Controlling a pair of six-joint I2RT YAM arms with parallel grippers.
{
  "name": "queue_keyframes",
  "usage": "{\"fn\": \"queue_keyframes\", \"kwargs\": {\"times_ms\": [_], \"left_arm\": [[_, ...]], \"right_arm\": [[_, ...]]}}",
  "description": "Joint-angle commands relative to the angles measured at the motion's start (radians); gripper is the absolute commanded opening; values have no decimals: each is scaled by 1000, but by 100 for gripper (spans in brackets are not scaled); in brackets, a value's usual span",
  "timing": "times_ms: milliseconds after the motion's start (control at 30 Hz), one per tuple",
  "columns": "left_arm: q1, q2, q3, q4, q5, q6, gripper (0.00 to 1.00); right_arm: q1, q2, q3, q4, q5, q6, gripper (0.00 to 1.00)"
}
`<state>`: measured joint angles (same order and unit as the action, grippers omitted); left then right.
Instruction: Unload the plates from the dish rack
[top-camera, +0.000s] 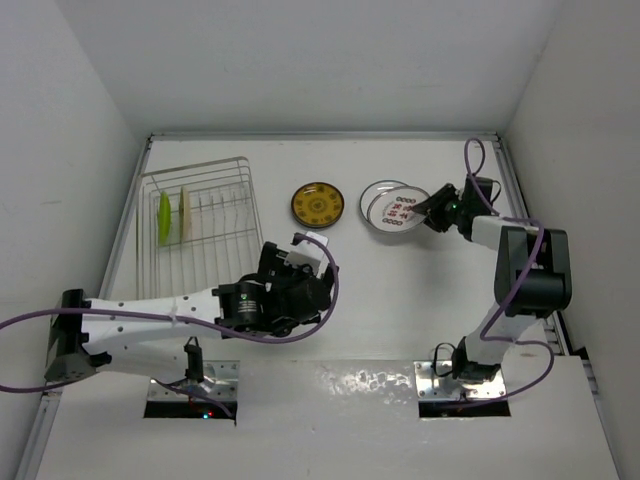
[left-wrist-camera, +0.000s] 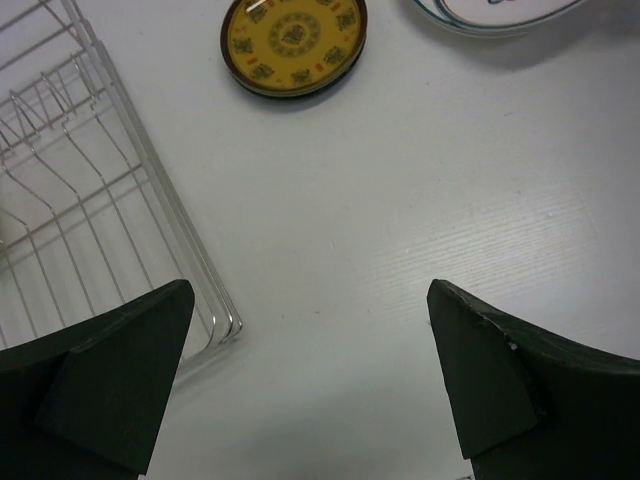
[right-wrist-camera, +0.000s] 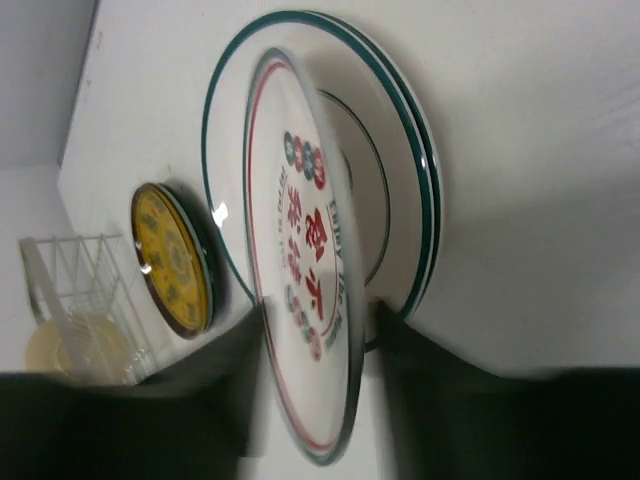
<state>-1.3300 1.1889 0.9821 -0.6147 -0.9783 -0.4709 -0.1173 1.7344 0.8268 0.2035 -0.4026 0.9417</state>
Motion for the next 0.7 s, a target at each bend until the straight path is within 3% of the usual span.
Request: {"fn": "queue_keyframes", "kwargs": {"times_ms": [0, 100, 233, 267, 433, 667], "left_arm": [[25, -41, -45, 47, 72, -52, 100], [31, -48, -45, 41, 72, -78, 100], [61, -72, -25, 7, 58, -147, 100], [108, -78, -20, 1, 65, -161, 100], [287, -141, -3, 13, 164, -149, 100], [367, -170, 59, -2, 191, -89, 100]], "right_arm": [[-1, 39, 105, -65, 33, -70, 66], [14, 86, 173, -203, 51, -110, 89], [64, 175, 367, -453, 148, -181, 99], [86, 212, 400, -545, 172, -202, 99], [132, 244, 472, -599, 248, -202, 99], [171, 283, 589, -670, 249, -221, 99]]}}
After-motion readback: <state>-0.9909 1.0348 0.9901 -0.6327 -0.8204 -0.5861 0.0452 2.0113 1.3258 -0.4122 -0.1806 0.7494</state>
